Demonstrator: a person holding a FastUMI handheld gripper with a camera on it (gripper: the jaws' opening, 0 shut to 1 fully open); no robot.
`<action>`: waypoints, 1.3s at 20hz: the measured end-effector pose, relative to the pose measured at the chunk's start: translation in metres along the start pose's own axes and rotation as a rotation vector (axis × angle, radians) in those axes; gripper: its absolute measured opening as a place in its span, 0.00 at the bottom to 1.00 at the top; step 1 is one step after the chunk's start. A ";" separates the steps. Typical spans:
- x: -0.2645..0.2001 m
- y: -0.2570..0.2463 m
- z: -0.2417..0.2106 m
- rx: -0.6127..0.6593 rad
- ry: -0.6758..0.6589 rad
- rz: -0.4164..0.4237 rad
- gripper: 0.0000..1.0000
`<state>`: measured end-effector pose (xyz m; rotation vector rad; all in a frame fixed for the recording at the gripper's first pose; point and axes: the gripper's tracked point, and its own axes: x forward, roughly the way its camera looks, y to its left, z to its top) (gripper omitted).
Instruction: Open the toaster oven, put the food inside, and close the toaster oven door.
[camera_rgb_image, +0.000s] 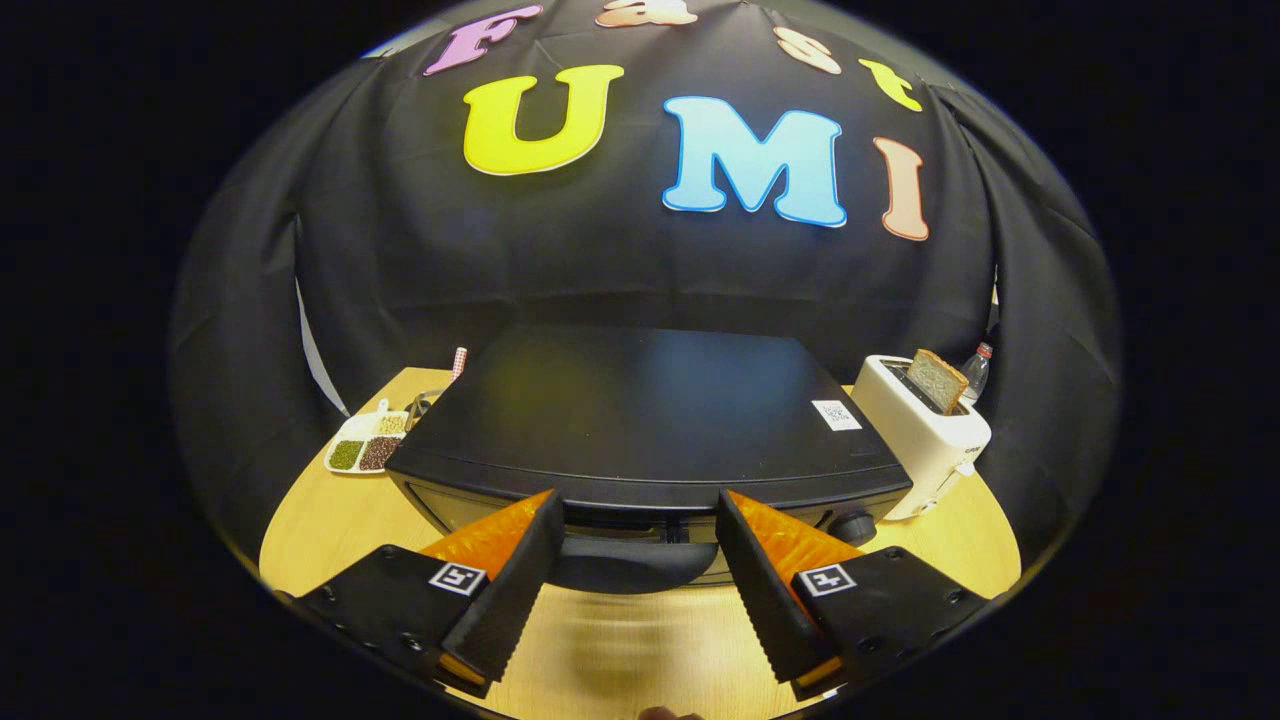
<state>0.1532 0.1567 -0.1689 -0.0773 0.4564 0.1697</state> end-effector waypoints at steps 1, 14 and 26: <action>-0.001 0.001 0.000 -0.010 -0.008 -0.001 0.97; -0.025 0.004 -0.032 0.017 0.012 0.035 0.97; -0.050 0.006 -0.068 -0.001 0.045 0.016 0.97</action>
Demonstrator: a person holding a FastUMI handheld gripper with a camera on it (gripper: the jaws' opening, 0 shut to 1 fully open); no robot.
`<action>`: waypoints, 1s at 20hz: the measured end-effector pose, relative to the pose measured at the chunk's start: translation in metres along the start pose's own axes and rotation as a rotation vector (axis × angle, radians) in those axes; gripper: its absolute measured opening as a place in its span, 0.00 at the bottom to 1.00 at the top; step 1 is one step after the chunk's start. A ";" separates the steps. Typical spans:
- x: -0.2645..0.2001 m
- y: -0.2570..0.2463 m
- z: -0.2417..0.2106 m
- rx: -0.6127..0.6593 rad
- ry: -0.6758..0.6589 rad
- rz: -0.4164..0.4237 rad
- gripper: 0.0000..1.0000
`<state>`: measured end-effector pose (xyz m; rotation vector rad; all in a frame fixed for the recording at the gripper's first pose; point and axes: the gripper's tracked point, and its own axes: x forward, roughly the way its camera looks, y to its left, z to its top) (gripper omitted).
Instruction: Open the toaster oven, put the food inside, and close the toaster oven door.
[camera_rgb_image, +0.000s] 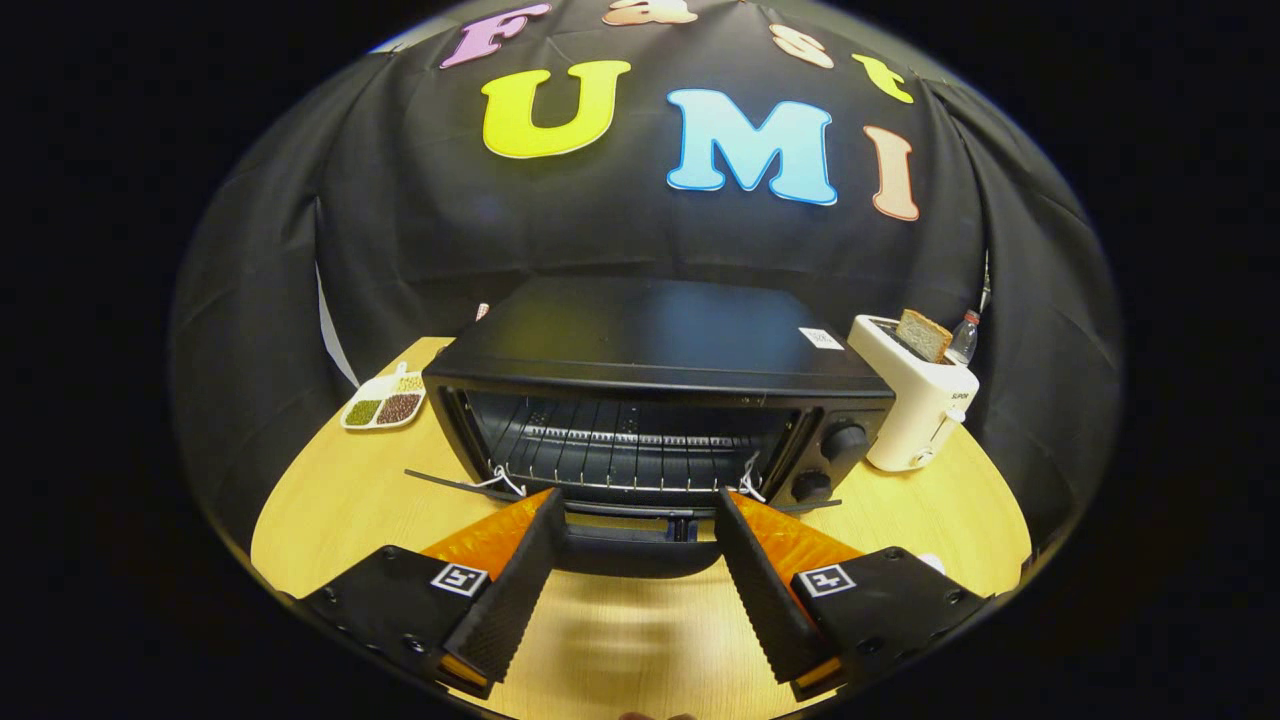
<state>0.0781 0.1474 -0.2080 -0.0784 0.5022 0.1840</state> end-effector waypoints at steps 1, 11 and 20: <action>-0.002 0.000 -0.004 -0.004 0.006 0.001 0.97; -0.019 0.003 -0.130 -0.002 0.358 0.068 0.97; -0.059 -0.060 -0.122 -0.026 0.339 0.026 0.97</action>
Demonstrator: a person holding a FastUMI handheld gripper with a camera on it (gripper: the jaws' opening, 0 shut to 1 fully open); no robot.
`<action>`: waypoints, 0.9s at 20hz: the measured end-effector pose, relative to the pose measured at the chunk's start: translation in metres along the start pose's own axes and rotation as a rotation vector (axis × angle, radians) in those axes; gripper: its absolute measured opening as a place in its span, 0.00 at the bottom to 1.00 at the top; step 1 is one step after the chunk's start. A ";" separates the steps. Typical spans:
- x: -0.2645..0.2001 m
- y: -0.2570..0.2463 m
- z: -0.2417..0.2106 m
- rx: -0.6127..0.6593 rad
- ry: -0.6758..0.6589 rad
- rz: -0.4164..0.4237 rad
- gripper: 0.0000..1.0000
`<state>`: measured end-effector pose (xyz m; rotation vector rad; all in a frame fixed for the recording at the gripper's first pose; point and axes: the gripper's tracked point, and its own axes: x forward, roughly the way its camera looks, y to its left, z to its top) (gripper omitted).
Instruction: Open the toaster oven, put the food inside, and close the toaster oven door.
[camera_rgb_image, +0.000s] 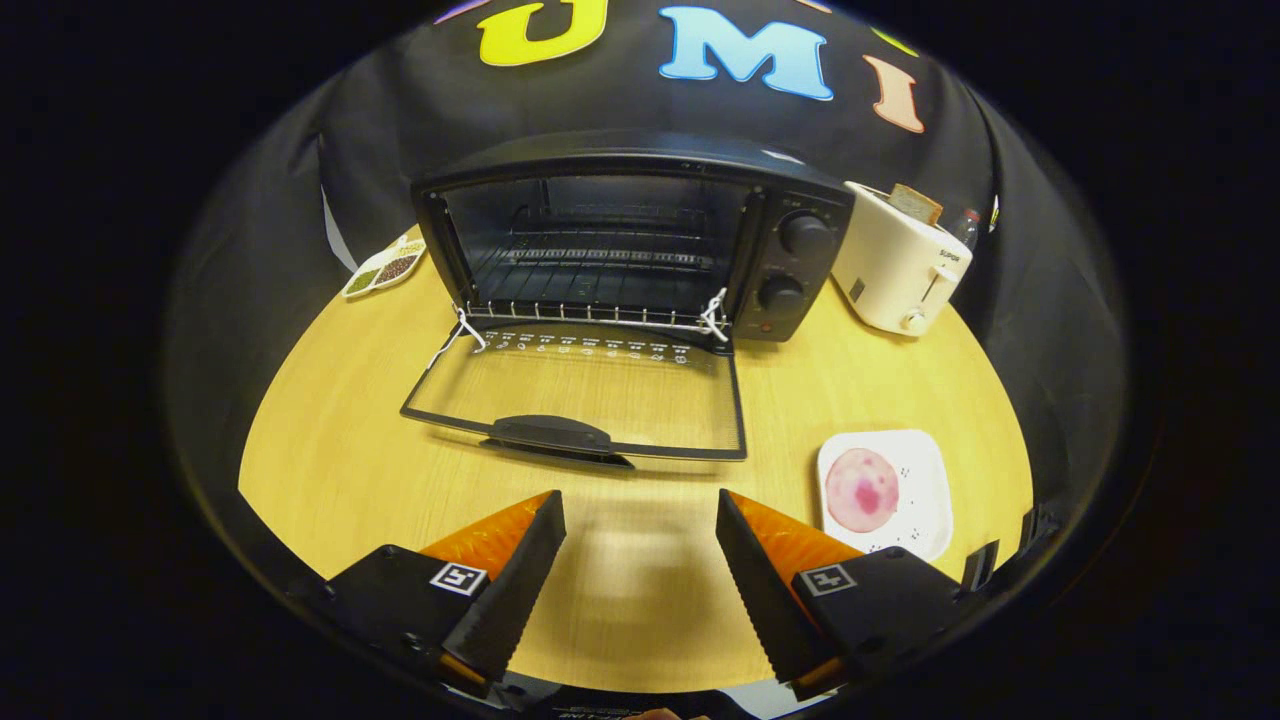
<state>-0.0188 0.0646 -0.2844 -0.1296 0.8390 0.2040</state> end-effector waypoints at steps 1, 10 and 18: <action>-0.006 -0.013 0.001 -0.012 -0.004 -0.014 0.97; -0.033 -0.132 -0.007 0.085 0.034 -0.072 0.97; 0.004 -0.240 -0.019 0.049 0.148 -0.066 0.97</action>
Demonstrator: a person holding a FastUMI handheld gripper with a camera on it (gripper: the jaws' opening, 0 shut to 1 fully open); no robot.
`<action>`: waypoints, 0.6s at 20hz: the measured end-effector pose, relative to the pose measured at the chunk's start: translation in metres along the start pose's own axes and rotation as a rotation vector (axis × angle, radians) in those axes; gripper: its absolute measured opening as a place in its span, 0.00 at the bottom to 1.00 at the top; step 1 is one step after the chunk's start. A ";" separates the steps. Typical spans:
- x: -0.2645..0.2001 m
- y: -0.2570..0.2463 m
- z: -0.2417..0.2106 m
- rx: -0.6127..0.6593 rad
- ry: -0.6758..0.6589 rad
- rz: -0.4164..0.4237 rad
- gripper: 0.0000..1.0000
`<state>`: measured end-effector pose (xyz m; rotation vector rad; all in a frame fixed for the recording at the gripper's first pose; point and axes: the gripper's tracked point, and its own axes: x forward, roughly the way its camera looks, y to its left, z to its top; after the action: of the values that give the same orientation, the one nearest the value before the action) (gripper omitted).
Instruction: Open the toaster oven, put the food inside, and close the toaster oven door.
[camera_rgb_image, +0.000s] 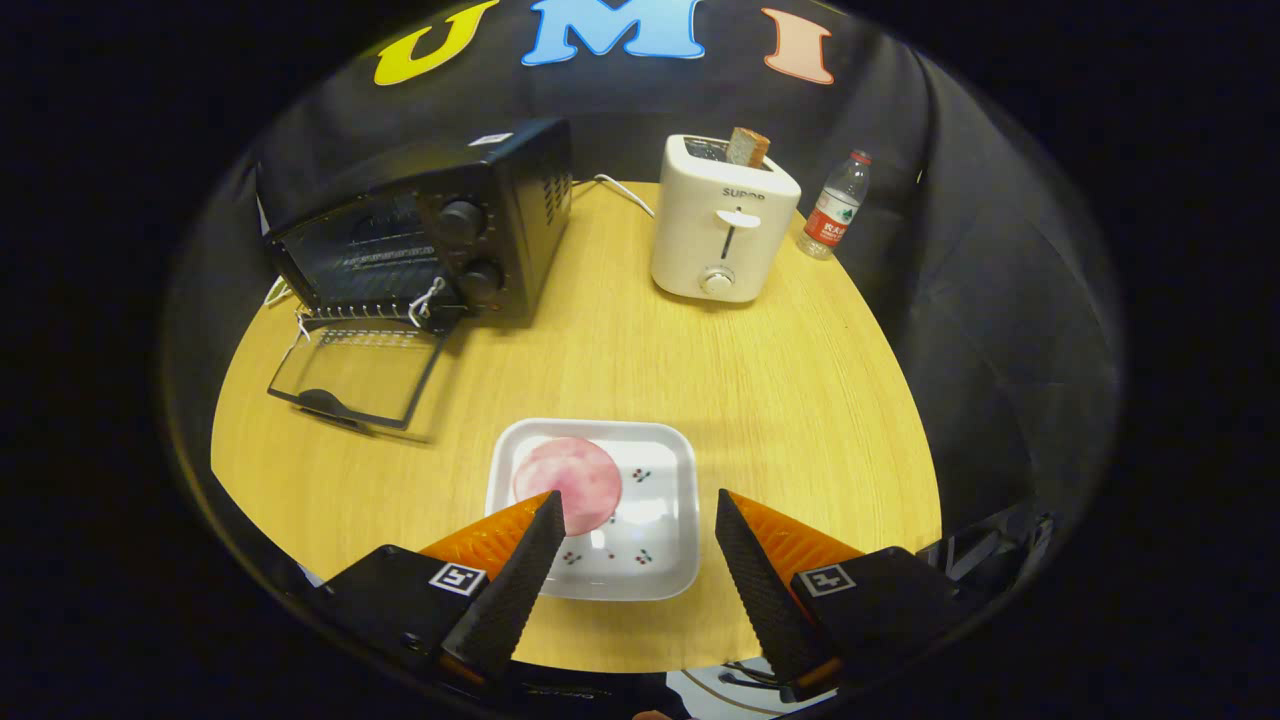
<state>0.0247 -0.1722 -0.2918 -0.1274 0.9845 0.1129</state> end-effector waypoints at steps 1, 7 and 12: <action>0.006 -0.008 -0.002 0.013 0.025 0.012 0.97; 0.035 -0.037 -0.020 0.043 0.179 0.080 0.98; 0.048 -0.029 -0.033 0.016 0.291 0.139 0.96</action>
<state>0.0281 -0.2038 -0.3480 -0.0609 1.2850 0.2185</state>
